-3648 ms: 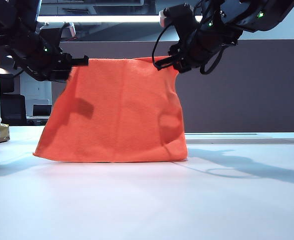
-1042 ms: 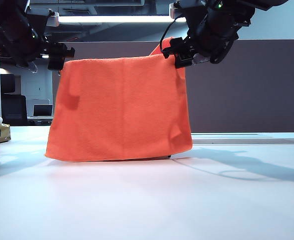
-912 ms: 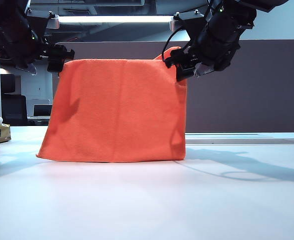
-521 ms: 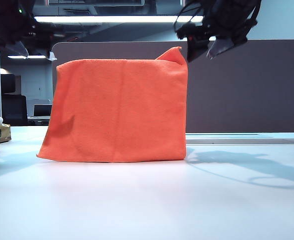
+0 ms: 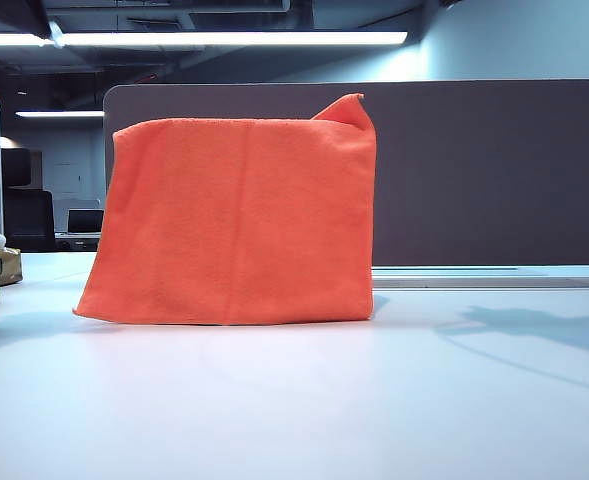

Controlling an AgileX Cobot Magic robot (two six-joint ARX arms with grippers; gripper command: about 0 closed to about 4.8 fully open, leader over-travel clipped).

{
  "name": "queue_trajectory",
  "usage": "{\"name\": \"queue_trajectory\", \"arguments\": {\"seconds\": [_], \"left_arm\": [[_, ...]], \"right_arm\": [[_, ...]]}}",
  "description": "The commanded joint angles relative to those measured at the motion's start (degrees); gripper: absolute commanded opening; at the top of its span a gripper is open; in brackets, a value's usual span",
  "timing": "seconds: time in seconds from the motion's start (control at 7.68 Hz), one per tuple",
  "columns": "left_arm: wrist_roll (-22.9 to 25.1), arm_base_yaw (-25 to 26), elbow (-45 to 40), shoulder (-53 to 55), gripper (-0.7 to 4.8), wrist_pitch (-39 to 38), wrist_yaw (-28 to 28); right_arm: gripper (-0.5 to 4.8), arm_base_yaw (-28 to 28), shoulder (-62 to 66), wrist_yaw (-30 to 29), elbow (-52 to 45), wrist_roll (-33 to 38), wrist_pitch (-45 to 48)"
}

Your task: Pick up the cloth from the table and use it to cover the mirror.

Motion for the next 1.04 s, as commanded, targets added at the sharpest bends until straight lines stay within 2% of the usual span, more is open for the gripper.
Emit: {"name": "queue_trajectory", "arguments": {"seconds": [0.13,0.26,0.39,0.52,0.65,0.78,0.91,1.04], "left_arm": [[-0.63,-0.04,0.07,-19.85,-0.05,-11.82,2.45],[-2.58,-0.07,-3.06,-25.70,-0.05,-13.75,4.31],[-4.22,-0.07,-12.74,-36.39,-0.05,-13.59,5.01],[-4.02,-0.07,-22.12,-59.19,-0.05,-17.75,6.54],[-5.49,-0.07,-22.36,-61.13,-0.05,-22.67,10.16],[-5.49,-0.07,-22.36,-61.66,-0.05,-23.12,10.58],[-7.28,-0.02,-23.93,-64.39,-0.05,-28.94,14.03],[-8.00,-0.04,-26.60,-64.41,-0.05,-28.41,13.99]], "right_arm": [[-0.06,0.04,-16.72,-1.88,-8.07,0.26,-4.63],[-0.06,0.02,-22.16,-2.10,-12.90,0.26,-4.44],[-0.05,-0.04,-32.06,-4.13,-20.68,0.24,-3.30],[-0.05,-5.75,-51.49,-12.66,-31.58,6.49,-4.55],[-0.05,-6.64,-54.21,-19.39,-43.43,11.04,0.55],[-0.05,-6.69,-54.86,-19.69,-44.65,11.67,1.46],[-0.05,-9.18,-67.10,-20.04,-54.80,12.22,5.60],[-0.05,-9.60,-70.38,-19.61,-58.05,12.24,6.12]]}}
